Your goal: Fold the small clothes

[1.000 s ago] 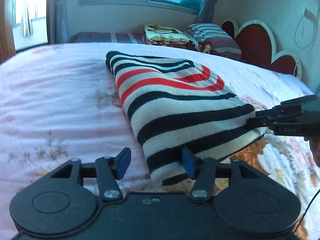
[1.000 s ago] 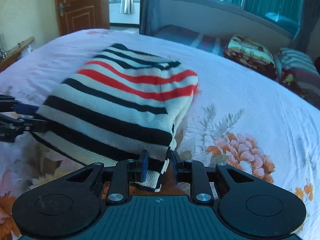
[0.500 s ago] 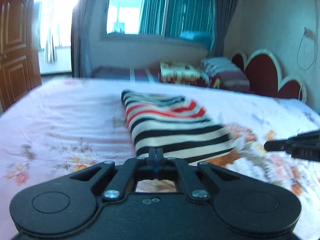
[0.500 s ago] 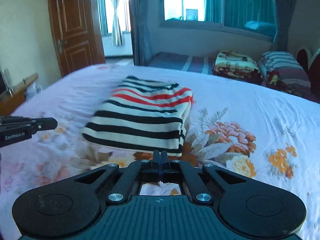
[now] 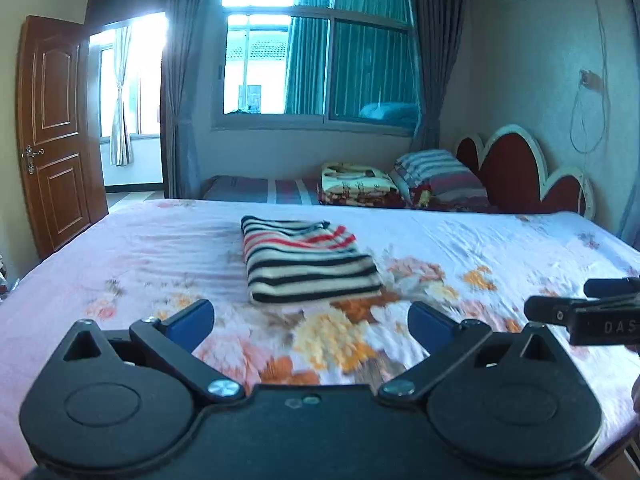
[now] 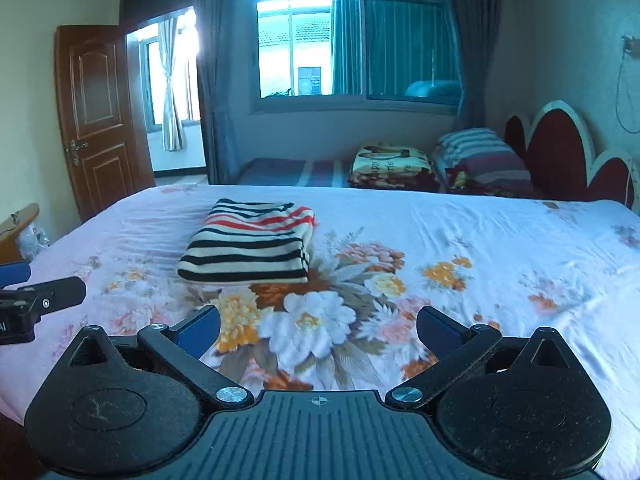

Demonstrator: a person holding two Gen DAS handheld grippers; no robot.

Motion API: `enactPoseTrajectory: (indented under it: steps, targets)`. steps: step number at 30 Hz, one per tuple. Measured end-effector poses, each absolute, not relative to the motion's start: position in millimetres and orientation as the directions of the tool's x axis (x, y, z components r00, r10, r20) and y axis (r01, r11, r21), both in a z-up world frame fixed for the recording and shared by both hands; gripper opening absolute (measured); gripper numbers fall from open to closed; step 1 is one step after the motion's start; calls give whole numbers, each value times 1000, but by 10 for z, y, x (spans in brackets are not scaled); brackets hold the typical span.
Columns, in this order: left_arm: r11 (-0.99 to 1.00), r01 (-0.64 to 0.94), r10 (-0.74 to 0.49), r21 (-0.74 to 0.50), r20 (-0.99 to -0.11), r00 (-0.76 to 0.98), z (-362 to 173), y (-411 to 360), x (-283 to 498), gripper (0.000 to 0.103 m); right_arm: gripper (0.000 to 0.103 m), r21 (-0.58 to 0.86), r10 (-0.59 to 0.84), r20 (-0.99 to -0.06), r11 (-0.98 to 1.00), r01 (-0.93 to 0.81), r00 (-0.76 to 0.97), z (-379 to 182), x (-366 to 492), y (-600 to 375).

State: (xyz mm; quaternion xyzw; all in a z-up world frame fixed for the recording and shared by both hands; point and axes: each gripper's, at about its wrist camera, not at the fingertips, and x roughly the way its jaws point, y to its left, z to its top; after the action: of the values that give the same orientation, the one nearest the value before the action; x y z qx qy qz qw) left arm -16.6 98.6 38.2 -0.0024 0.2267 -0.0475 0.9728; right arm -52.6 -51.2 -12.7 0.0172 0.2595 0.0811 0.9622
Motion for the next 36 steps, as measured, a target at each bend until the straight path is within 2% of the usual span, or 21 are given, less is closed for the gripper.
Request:
enactPoseTrajectory:
  steps: [12,36]
  targets:
    - [995,94,-98,-29,-401,911,551,943,-596,103,103,88,164,-449,986,-140,878,99,-1059,-581]
    - [995,90,-97,-34,-391,915,612,988,-671,103,103,51,183,-424,983,-178,887,262,-1197,-554]
